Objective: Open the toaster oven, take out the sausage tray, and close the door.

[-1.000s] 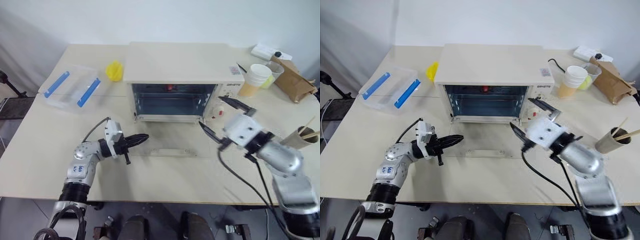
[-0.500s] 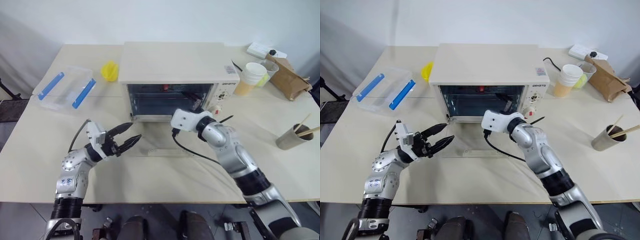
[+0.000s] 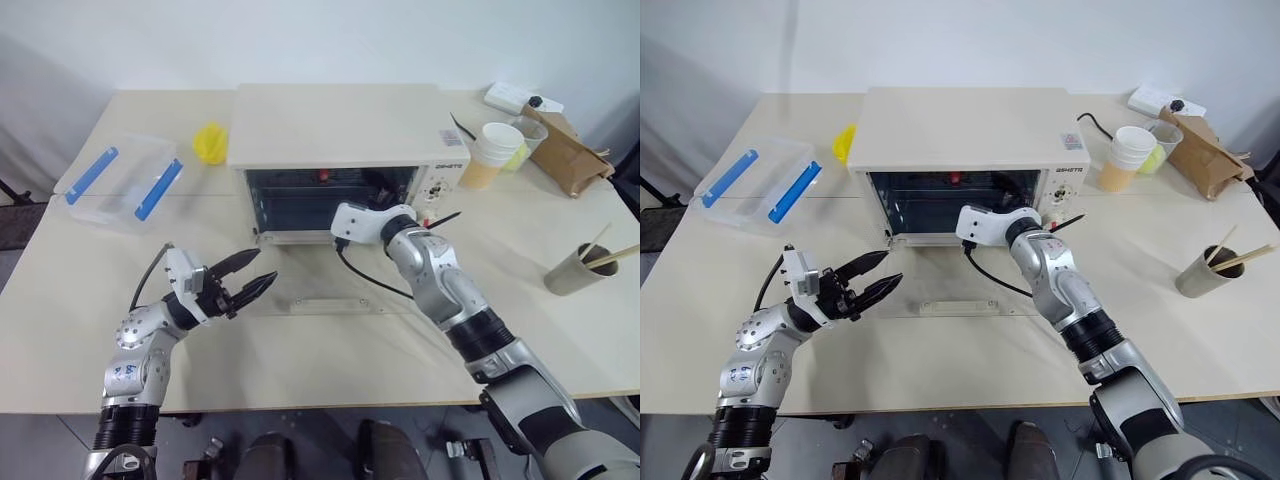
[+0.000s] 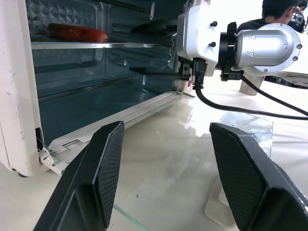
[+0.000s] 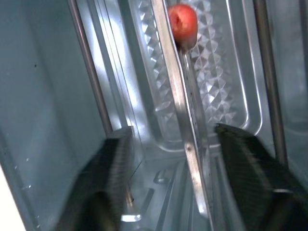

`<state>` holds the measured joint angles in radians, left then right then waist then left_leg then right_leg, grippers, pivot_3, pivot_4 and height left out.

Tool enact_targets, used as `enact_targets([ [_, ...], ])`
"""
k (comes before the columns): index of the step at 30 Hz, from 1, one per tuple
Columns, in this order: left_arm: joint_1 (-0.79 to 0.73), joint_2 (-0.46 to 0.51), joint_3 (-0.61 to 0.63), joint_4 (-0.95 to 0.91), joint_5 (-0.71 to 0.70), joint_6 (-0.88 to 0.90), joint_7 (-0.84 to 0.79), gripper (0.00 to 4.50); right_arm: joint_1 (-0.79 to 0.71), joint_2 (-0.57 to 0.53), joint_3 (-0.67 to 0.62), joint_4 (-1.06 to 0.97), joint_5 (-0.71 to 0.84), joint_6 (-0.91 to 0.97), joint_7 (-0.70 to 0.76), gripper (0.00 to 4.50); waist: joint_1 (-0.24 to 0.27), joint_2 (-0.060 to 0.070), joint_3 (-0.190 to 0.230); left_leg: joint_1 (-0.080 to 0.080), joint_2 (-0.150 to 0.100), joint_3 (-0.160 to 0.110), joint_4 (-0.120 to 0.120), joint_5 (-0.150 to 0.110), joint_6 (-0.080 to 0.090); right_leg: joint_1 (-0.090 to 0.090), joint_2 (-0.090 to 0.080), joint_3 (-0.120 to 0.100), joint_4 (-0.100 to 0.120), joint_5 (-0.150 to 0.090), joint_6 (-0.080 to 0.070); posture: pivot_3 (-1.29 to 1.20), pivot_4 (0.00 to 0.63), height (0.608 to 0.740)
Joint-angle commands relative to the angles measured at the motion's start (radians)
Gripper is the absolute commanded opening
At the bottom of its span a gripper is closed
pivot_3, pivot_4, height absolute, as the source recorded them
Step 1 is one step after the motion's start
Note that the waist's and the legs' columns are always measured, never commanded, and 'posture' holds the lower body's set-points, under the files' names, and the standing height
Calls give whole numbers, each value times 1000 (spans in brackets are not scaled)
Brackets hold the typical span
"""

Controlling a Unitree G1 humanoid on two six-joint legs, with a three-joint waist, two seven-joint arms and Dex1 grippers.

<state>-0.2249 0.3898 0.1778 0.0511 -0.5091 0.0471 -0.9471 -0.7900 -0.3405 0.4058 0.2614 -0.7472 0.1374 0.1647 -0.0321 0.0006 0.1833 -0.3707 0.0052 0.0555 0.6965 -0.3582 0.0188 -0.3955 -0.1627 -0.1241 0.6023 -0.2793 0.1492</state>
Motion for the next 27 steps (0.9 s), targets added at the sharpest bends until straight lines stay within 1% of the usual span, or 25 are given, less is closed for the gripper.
enact_targets([
  [1, -3, -6, 17, -50, -30, -24, 3, 2998, -29, 6, -10, -13, -8, -5, -15, 1404, 0, 0, 0, 0, 0, 0, 0, 0, 0, 0, 0, 0, 0, 0, 0, 0, 150, 740],
  [5, -35, 5, 21, -61, -50, 0, 2, 2998, -35, 5, -15, -11, -9, -8, -22, 64, 1, -1, 0, 0, 0, -2, 0, 0, 0, 0, 0, 0, 0, 0, 0, 0, 150, 740],
  [12, -87, 44, 41, -62, -95, 46, -13, 2998, -41, -4, -30, -35, -14, -31, -29, 29, 1, -1, 0, 0, 0, -5, 0, 0, 0, 1, 0, -1, 0, 0, 0, 0, 150, 740],
  [16, -151, 59, 50, -63, -134, 94, -11, 2998, -40, -19, -29, -34, -9, -56, -22, 29, 1, -1, 0, -1, 0, -6, 1, 0, 0, 1, 0, -1, 0, 0, 0, 0, 150, 740],
  [19, -203, 65, 59, -58, -169, 140, -7, 2998, -40, -36, -28, -42, 3, -88, -1, 29, 1, -1, 0, -1, 0, -6, 0, 0, 0, 0, 0, -1, 0, 0, 0, 0, 150, 740],
  [27, -296, 61, 87, 27, -191, 184, 1, 2998, 2, -75, -31, -108, 24, -125, 66, 29, 0, -1, 0, -1, 0, -6, -3, 0, -1, 0, 0, -5, -1, 0, 0, 0, 150, 740],
])
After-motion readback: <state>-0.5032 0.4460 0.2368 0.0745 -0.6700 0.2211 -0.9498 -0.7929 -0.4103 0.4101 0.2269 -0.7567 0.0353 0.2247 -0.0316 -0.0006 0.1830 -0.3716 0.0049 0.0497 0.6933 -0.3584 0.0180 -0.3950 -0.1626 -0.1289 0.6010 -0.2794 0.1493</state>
